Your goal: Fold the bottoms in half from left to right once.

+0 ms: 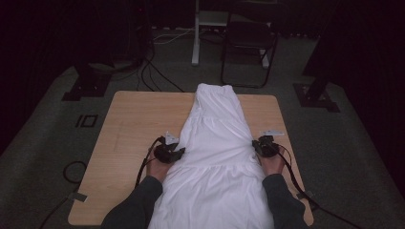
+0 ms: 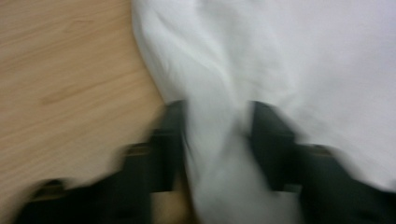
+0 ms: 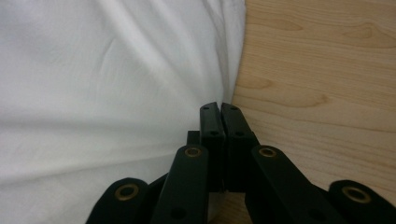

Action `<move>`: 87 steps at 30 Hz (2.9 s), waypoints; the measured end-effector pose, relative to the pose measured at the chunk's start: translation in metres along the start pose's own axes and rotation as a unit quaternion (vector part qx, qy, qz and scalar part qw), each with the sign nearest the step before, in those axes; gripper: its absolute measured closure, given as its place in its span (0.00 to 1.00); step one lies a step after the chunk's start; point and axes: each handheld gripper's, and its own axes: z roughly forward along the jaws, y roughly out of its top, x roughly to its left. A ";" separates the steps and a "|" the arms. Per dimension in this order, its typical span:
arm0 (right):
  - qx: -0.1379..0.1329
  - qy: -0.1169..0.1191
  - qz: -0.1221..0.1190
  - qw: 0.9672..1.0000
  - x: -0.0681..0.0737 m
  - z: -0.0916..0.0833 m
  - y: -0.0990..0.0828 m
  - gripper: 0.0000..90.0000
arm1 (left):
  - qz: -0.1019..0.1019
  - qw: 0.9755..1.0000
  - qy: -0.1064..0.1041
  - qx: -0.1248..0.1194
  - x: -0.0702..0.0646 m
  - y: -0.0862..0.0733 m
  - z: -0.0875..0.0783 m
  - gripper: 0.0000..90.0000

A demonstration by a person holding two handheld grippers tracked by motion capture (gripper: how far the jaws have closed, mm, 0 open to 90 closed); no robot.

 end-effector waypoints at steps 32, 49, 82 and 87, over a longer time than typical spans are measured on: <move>-0.036 0.122 -0.047 0.991 0.036 -0.065 -0.009 0.61 | 0.025 0.999 -0.035 -0.012 -0.028 -0.029 -0.064 0.56; -0.069 0.045 -0.045 0.996 0.039 -0.005 0.063 1.00 | 0.006 0.999 -0.046 0.002 -0.038 -0.041 -0.045 0.50; 0.019 0.077 -0.051 0.996 0.050 0.000 0.001 0.94 | 0.015 1.000 -0.006 0.002 -0.051 -0.036 -0.036 0.52; 0.024 0.099 -0.063 0.993 0.059 -0.023 -0.021 0.94 | 0.022 1.000 -0.012 0.001 -0.068 -0.052 -0.053 0.52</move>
